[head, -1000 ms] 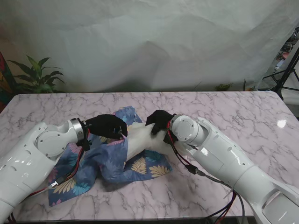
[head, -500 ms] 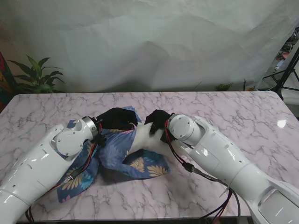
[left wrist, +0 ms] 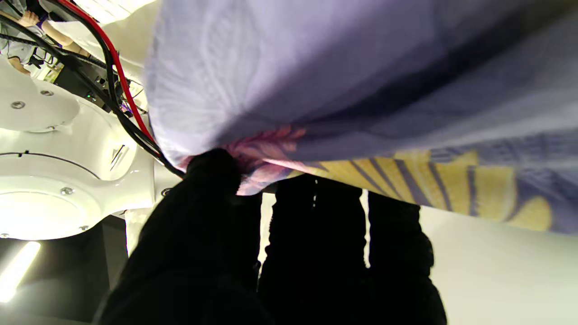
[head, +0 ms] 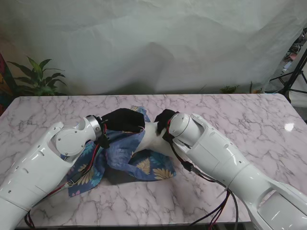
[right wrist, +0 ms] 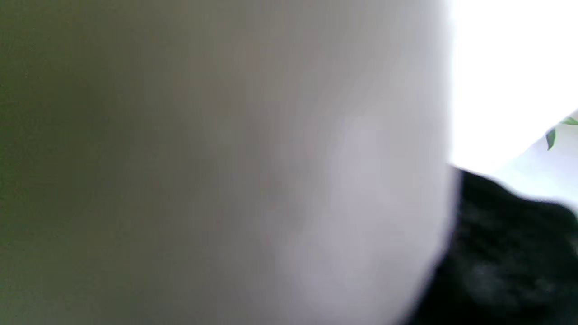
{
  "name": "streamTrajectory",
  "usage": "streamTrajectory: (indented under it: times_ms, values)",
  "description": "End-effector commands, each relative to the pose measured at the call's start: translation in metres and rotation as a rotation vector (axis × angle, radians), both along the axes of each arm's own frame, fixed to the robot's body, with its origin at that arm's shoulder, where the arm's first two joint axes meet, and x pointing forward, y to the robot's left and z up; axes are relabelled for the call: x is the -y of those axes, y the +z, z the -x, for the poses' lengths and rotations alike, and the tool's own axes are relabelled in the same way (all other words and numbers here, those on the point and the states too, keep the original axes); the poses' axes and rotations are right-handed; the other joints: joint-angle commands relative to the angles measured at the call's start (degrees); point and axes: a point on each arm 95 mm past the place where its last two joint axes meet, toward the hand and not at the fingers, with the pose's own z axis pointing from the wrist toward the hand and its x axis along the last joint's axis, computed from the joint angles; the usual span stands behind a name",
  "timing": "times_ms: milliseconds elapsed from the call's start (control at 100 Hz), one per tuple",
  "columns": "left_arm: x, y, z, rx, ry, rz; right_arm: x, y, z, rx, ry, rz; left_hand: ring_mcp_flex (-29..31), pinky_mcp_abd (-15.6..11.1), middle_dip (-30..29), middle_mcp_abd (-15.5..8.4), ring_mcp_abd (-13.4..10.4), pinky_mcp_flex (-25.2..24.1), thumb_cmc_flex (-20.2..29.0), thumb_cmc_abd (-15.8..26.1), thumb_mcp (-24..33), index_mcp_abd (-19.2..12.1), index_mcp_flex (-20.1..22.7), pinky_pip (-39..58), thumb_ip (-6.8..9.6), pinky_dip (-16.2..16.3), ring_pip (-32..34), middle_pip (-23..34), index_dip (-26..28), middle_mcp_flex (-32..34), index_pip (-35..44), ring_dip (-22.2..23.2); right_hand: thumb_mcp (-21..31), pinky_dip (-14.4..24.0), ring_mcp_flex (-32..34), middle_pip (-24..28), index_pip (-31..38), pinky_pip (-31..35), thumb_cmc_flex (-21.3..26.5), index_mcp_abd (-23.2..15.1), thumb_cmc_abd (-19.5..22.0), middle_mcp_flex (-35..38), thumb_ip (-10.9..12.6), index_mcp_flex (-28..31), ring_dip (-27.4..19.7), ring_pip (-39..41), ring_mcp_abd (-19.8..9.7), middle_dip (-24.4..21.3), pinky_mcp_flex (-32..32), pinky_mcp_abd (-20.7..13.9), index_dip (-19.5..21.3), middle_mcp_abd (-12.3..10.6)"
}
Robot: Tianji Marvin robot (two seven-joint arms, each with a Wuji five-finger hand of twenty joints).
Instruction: Put a pillowcase on a pillow
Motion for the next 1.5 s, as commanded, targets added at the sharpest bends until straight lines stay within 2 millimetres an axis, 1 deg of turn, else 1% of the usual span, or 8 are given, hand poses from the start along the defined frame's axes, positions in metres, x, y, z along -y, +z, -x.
streamTrajectory:
  times_ms: [0,540,680,810,1130,1320,1410,1490]
  values:
    - [0.002,0.001,0.001,-0.011,-0.007,-0.007,0.002,0.004,-0.003,0.005,-0.021,0.016,1.8,1.4,-0.6,-0.9,-0.9,-0.5,-1.8,3.8,-4.8,-0.7,1.2,3.2,0.3,-0.5,2.4,2.7,1.8,-0.4,4.0,1.1,12.4,0.5,7.0,4.9,3.6,4.2,5.8,-1.2,7.2,1.2,5.3,2.8,2.1,14.1,-3.7,0.8,3.9,-20.4,1.4,0.4]
    - [0.005,0.002,0.002,0.017,-0.048,-0.107,0.023,0.014,-0.006,0.007,-0.181,0.091,2.0,1.1,0.1,0.3,-1.0,-0.6,-1.8,4.4,-6.6,-1.3,2.2,4.8,0.84,0.0,4.3,3.5,2.4,0.4,4.8,1.8,12.6,0.4,6.9,5.4,3.6,4.6,5.9,-0.8,7.1,1.0,5.3,2.7,1.7,14.6,-3.5,0.6,4.0,-20.6,1.5,0.8]
    - [0.01,-0.001,0.0,0.044,-0.036,-0.138,0.015,0.018,0.004,0.027,-0.145,0.054,2.1,1.4,0.3,1.0,-1.0,-0.3,-1.5,5.0,-7.2,-0.8,2.3,5.5,1.05,0.1,5.0,3.7,2.6,0.5,4.8,2.0,12.6,0.3,6.9,5.4,3.5,4.7,5.9,-0.6,7.1,1.0,5.2,2.7,1.5,14.7,-3.4,0.5,4.0,-20.5,1.5,0.9]
    - [0.019,-0.004,-0.002,0.076,-0.004,-0.156,0.004,0.019,0.012,0.04,-0.093,0.017,2.4,1.3,0.8,-0.6,-1.4,0.4,-0.8,5.4,-8.3,-0.6,2.3,6.3,1.76,0.0,6.2,4.5,3.3,0.7,5.1,2.2,12.6,0.3,6.9,5.4,3.5,4.7,5.9,-0.6,7.2,1.0,5.2,2.7,1.5,14.7,-3.4,0.4,4.0,-20.6,1.5,0.9]
    - [0.036,-0.009,-0.01,0.08,0.105,-0.136,-0.013,0.014,0.026,0.029,-0.012,-0.064,3.1,1.2,3.4,2.3,-3.4,3.2,0.9,4.0,-7.1,1.9,0.1,10.6,3.67,-0.3,12.6,9.2,4.9,-0.3,8.0,3.2,12.5,0.2,6.9,5.5,3.4,4.7,5.9,-0.5,7.3,0.9,5.2,2.6,1.3,14.7,-3.2,0.4,4.0,-20.4,1.5,1.0]
    - [0.033,-0.005,-0.007,0.034,0.154,-0.117,-0.008,0.014,0.023,0.037,-0.018,-0.028,1.9,1.8,2.9,0.6,-3.2,2.3,-0.3,6.5,-7.7,1.1,-1.0,10.2,3.35,-1.2,11.6,7.9,5.7,-1.0,6.7,2.2,12.5,0.1,6.9,5.5,3.4,4.7,5.9,-0.7,7.4,0.8,5.2,2.6,1.2,14.6,-3.2,0.4,4.0,-20.3,1.5,1.0]
    - [0.023,0.003,0.003,-0.029,0.132,-0.197,-0.004,0.014,0.02,0.03,-0.034,-0.018,-4.7,2.4,2.5,-0.7,-0.5,-4.1,-12.0,15.2,-13.0,3.0,-2.8,6.6,2.84,-1.3,5.7,1.1,11.6,-6.8,-6.1,2.7,12.5,0.0,6.9,5.5,3.5,4.7,5.9,-0.6,7.4,0.8,5.2,2.6,1.2,14.7,-3.1,0.4,3.9,-20.2,1.6,0.9]
    - [0.011,0.012,0.01,-0.038,0.102,-0.287,0.0,0.013,0.017,0.021,-0.042,-0.007,-16.8,-1.9,-0.8,0.4,0.0,-10.8,-21.2,17.0,-14.0,5.9,-11.2,1.8,2.25,-0.4,-4.9,-9.9,5.2,-20.2,-25.9,1.4,12.5,0.0,6.9,5.5,3.5,4.7,5.9,-0.7,7.4,0.8,5.2,2.6,1.3,14.7,-3.1,0.4,3.9,-20.1,1.6,0.9]
